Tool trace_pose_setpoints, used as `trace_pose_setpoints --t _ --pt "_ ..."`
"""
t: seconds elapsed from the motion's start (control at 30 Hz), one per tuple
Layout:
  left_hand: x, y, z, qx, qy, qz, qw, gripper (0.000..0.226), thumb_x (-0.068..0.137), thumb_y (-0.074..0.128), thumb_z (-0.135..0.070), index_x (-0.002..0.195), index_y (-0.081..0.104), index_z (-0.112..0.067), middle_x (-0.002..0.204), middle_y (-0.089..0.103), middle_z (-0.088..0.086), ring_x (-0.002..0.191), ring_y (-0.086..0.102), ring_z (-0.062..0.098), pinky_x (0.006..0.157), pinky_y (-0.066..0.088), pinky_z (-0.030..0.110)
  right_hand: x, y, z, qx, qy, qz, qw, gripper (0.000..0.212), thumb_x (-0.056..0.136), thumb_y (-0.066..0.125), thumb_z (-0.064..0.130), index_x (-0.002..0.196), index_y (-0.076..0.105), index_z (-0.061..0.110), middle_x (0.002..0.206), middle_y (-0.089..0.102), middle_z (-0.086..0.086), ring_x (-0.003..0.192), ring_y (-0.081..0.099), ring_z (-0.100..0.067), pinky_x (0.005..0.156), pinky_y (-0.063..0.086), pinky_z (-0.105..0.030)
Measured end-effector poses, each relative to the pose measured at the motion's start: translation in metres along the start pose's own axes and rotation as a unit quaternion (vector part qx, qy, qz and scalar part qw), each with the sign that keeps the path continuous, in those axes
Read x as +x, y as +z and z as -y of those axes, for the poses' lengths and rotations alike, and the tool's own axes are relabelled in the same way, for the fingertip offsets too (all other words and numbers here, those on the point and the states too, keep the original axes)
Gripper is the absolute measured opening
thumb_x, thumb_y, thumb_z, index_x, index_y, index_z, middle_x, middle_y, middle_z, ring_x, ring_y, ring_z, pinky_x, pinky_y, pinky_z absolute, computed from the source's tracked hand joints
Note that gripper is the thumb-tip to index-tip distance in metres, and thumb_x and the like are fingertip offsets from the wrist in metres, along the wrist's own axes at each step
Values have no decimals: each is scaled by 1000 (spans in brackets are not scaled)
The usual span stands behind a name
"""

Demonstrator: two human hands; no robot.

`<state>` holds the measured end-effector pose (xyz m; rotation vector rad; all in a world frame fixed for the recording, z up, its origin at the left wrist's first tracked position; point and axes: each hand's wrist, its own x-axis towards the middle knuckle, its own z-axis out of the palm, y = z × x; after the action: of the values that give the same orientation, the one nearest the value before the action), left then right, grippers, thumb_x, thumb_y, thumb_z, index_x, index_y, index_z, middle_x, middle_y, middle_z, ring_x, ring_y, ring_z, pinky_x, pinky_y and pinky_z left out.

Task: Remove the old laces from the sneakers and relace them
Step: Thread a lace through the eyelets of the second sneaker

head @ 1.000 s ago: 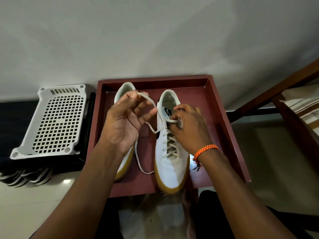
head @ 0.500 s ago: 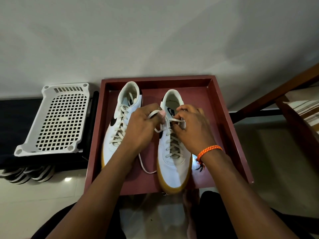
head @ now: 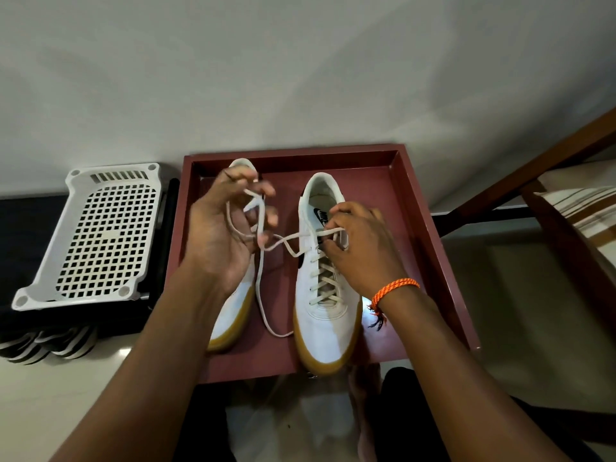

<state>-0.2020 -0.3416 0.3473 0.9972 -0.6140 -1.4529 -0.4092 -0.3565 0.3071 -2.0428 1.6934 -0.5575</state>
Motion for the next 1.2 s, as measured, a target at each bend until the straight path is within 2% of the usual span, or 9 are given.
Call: trace_pose_setpoints --t 0.07,0.17,0.2,0.27,0.53,0.7,0.87,1.1,1.2 --pt "0 2 13 275 30 -25 961 23 106 47 -28 104 65 -13 85 69 9 59 60 29 52 47 37 0 0 0 -1 -1 4 1000 15 91 74 17 106 75 19 135 61 9 120 48 -23 101 46 -39" --pt "-2 4 38 638 96 15 764 39 102 52 -58 81 66 -29 73 66 -8 70 64 15 62 52 37 0 1 0 2 -7 1 1000 14 90 74 17 103 75 19 133 62 9 118 49 -24 98 48 -40" --pt "-2 4 41 664 108 22 739 36 102 56 -57 79 64 -31 74 64 -12 74 64 11 63 49 34 0 1 1 4 -7 -1 1000 12 90 74 17 102 75 20 133 61 9 117 49 -24 97 48 -40" --pt "3 3 43 650 133 34 747 27 102 64 -42 77 62 -33 78 61 -14 79 62 12 67 45 33 0 2 0 1 -7 -1 1000 11 91 74 18 101 74 21 133 61 10 117 49 -24 96 48 -40" --pt "1 5 22 335 79 26 938 30 109 59 -20 84 67 -6 81 69 18 74 65 27 72 55 38 0 1 -1 6 -8 8 1000 11 91 78 20 101 74 22 133 60 11 120 47 -21 97 44 -33" --pt "-3 10 13 184 78 51 978 27 111 52 -15 90 59 0 84 64 18 79 67 29 77 60 36 0 0 -2 20 -7 18 1000 17 88 81 17 101 74 25 133 59 13 122 46 -20 100 43 -33" --pt "6 1 18 300 104 -42 947 32 111 54 -20 84 64 -5 78 69 4 58 58 15 53 44 24 -4 -3 6 91 -41 -3 995 27 81 76 9 96 62 27 124 52 11 117 44 -16 96 45 -35" --pt "6 -2 30 532 275 -84 797 24 99 57 -4 115 69 -16 113 69 -8 111 63 15 94 49 28 -14 11 19 -44 -124 31 991 17 81 75 27 97 72 33 171 20 7 155 19 -21 107 27 -40" --pt "3 6 31 509 290 -49 809 26 99 56 -3 114 71 -17 110 70 -10 114 63 15 98 48 27 -14 11 22 -71 -138 1 988 6 85 73 28 90 70 29 168 30 4 152 26 -26 106 29 -45"
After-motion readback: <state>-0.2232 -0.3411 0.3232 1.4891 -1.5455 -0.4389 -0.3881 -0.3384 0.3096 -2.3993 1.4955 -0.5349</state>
